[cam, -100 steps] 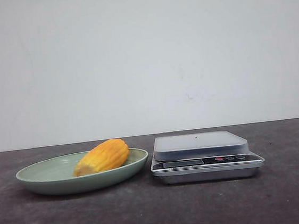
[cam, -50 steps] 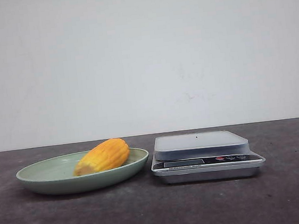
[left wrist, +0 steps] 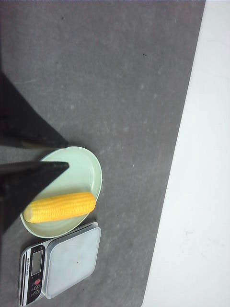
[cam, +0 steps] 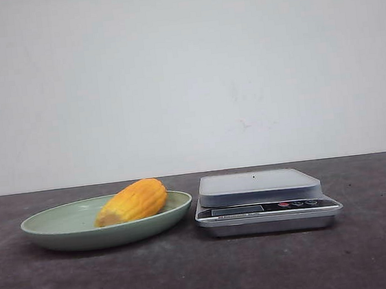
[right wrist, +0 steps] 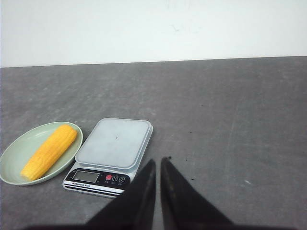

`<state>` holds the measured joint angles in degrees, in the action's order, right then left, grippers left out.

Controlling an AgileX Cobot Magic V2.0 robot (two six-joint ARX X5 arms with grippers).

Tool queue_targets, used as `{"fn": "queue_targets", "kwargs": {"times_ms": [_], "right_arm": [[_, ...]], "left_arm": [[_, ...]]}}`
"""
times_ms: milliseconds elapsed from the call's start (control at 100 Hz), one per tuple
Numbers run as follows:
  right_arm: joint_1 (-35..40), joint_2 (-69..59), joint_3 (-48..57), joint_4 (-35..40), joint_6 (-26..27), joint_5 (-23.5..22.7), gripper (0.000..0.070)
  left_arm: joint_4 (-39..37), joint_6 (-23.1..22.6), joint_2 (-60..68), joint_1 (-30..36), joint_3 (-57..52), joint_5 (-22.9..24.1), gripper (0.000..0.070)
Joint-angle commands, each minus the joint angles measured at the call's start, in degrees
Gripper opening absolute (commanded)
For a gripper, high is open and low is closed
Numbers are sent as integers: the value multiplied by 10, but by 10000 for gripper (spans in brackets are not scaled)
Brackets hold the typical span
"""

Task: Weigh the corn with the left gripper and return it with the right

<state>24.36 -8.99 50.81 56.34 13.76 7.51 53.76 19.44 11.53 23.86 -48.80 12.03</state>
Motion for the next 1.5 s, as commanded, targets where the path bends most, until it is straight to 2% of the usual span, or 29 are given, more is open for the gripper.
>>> {"fn": "queue_targets", "kwargs": {"times_ms": [0, 150, 200, 240, 330, 420, 500, 650, 840, 1100, 1410, 1490], "right_arm": [[2, 2, 9, -6, 6, 0, 10], [2, 2, 9, -6, 6, 0, 10], [2, 2, 9, -6, 6, 0, 10], [2, 2, 9, -7, 6, 0, 10], [2, 2, 9, -6, 6, 0, 10], [2, 2, 9, -6, 6, 0, 10], [2, 2, 9, -6, 6, 0, 10], [2, 2, 9, -6, 6, 0, 10], [2, 2, 9, -6, 6, 0, 10], [2, 2, 9, -6, 6, 0, 10], [2, 2, 9, -6, 6, 0, 10], [2, 2, 9, -6, 6, 0, 10]], "left_arm": [[-7, -6, -2, 2, -8, -1, 0], [-7, -10, -5, -7, -7, 0, 0], [-16, -44, -5, -24, -5, 7, 0], [-36, -53, -5, -44, 1, 8, 0], [-107, -62, -16, -93, 34, -11, 0], [-209, -89, -40, -142, 101, -73, 0], [-292, -94, -67, -175, 178, -113, 0], [-385, -88, -104, -204, 311, -134, 0], [-488, -96, -113, -215, 424, -135, 0], [-504, -110, -113, -216, 479, -135, 0], [-428, -125, -113, -216, 480, -134, 0], [-430, -124, -113, -216, 479, -134, 0]]}}
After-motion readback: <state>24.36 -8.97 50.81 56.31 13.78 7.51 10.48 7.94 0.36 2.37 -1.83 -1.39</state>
